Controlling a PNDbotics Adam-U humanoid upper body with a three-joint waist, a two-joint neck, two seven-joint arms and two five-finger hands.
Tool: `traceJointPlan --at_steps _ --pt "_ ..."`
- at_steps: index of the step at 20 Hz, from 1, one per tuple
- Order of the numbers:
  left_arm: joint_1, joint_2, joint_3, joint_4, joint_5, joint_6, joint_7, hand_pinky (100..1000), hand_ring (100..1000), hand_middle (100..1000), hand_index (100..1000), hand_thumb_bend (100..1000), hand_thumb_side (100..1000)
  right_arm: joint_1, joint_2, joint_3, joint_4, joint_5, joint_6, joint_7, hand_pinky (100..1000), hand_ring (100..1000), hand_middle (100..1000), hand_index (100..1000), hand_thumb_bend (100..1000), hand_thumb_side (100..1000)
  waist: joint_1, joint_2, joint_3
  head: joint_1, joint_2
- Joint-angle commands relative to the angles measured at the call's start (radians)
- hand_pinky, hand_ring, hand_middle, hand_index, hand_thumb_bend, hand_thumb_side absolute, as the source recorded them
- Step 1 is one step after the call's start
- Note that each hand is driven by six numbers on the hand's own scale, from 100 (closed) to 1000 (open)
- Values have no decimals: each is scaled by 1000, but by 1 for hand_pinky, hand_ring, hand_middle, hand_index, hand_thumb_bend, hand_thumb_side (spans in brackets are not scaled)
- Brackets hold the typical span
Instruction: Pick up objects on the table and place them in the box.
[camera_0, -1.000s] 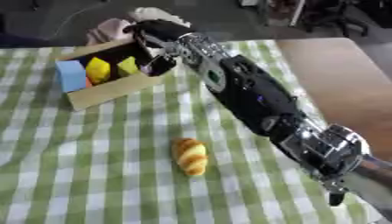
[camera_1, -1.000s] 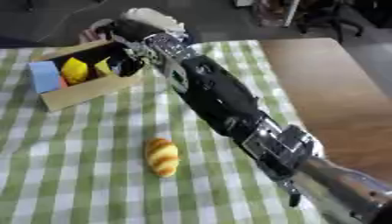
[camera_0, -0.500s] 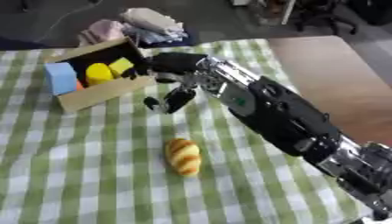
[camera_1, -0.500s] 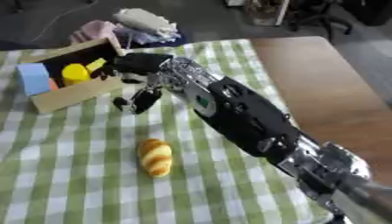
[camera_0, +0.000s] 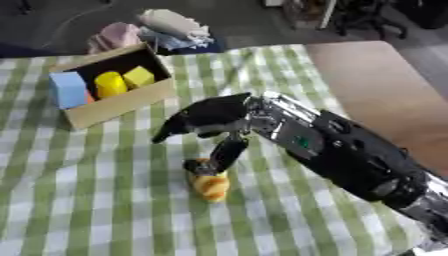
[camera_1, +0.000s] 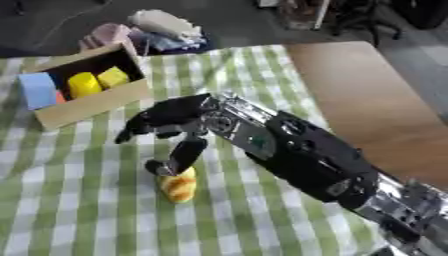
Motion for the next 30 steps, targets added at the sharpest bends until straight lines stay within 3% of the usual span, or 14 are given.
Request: traceJointPlan --at_steps 1,7,13,23,30 --pt "-3 23 10 -20 -3 1 -2 705 565 618 815 235 655 11 -76 -3 -89 -23 24 46 882 902 867 962 100 373 3 -7 -1 2 -8" --pt "-3 22 10 -20 -2 -2 -5 707 565 619 815 233 655 32 -75 -23 -89 47 70 135 908 919 903 985 100 313 8 -5 -1 3 -11" --pt "-4 19 10 -20 -1 -4 -6 708 565 619 815 232 655 23 -41 -58 -50 130 53 210 915 923 911 988 100 315 11 -2 1 2 -13" --pt "-6 17 9 -20 -3 -6 -10 710 565 620 815 229 656 38 -10 -41 12 194 9 218 917 925 910 925 100 328 11 1 5 -1 -13" --pt "-7 15 9 -20 -3 -8 -11 711 565 620 815 227 656 47 18 -42 56 242 -10 159 902 899 872 789 100 312 13 3 5 -3 -15"
